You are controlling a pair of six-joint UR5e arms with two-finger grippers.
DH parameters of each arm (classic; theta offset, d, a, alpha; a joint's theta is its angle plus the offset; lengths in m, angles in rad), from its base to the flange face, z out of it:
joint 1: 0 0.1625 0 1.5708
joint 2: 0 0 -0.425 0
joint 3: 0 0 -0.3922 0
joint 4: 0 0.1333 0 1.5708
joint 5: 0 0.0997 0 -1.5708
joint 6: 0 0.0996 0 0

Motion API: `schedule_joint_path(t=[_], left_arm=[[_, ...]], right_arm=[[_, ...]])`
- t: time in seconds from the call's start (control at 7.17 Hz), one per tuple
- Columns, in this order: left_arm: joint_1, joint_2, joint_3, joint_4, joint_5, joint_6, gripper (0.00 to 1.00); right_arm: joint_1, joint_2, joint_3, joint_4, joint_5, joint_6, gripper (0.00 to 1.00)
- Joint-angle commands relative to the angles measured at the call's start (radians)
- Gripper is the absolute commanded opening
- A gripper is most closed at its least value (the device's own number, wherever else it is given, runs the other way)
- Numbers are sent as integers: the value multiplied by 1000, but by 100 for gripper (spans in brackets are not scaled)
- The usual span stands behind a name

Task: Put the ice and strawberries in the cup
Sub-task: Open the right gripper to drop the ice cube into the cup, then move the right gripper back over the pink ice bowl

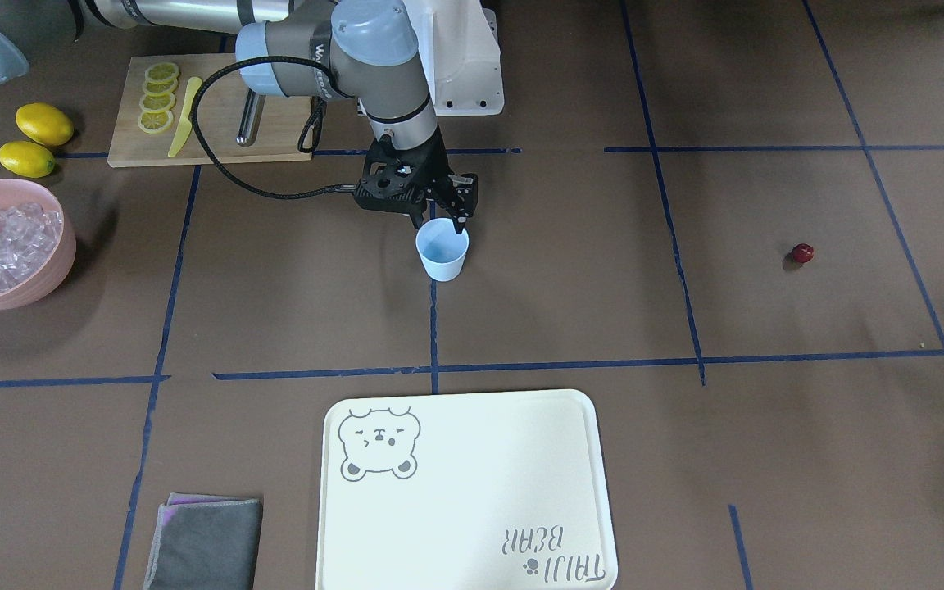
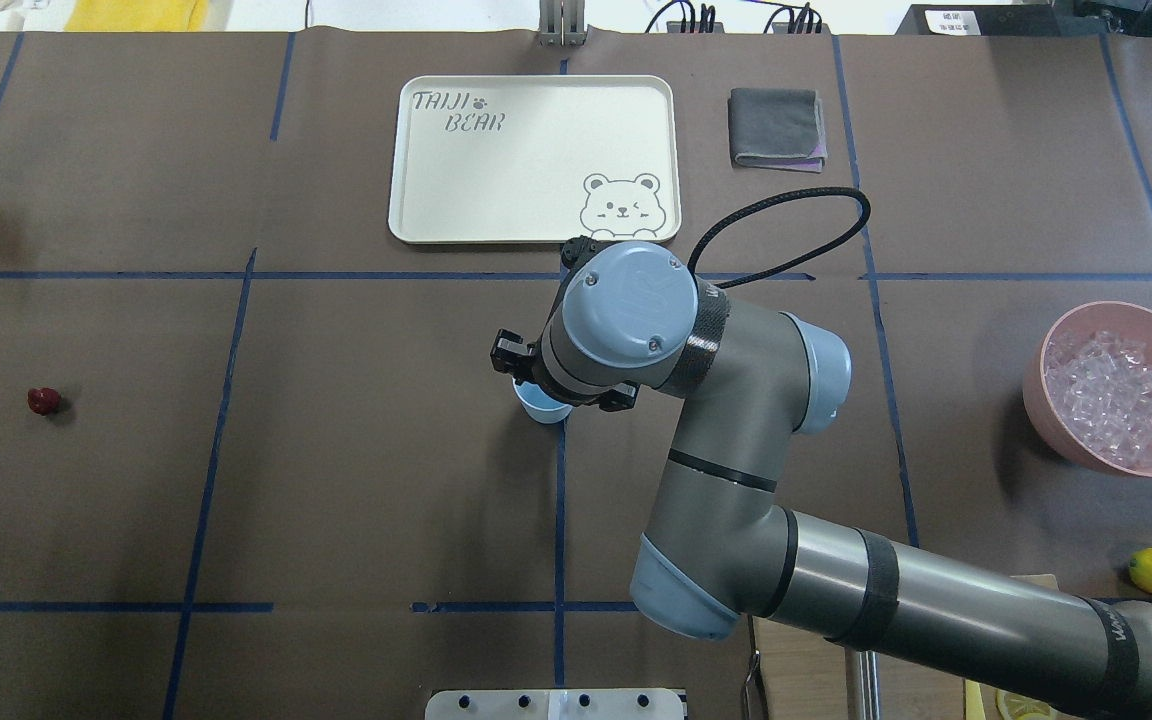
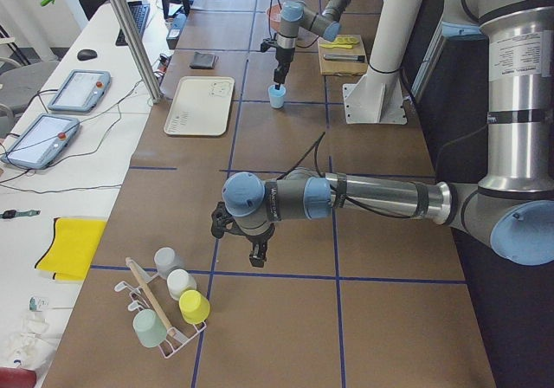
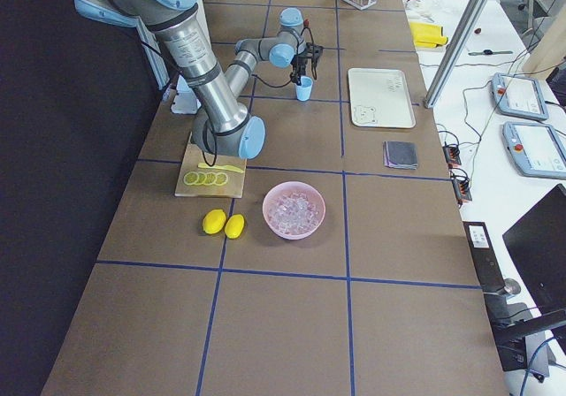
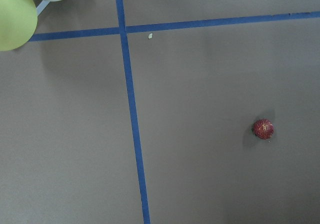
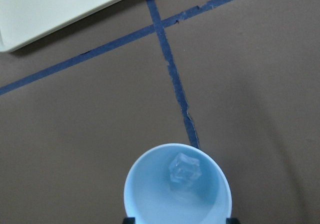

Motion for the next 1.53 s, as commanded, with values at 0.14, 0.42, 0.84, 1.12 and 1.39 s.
schedule_joint_path(t=[0.14, 0.42, 0.84, 1.12, 1.39], left_arm=[[0, 1, 4, 0, -2, 8, 100], [3, 0, 4, -2, -64, 4, 100], [5, 0, 0, -2, -66, 1, 100], [5, -2, -11, -3, -66, 1, 100], [5, -2, -17, -3, -66, 1, 100]], right_arm=[[88, -138, 260, -80, 56, -14, 67], [302, -351, 438, -121, 264, -105, 67], [503, -744, 527, -102, 317, -747, 67], [631, -874, 488, -99, 313, -1194, 67], [690, -887, 401, -93, 314, -1443, 67]])
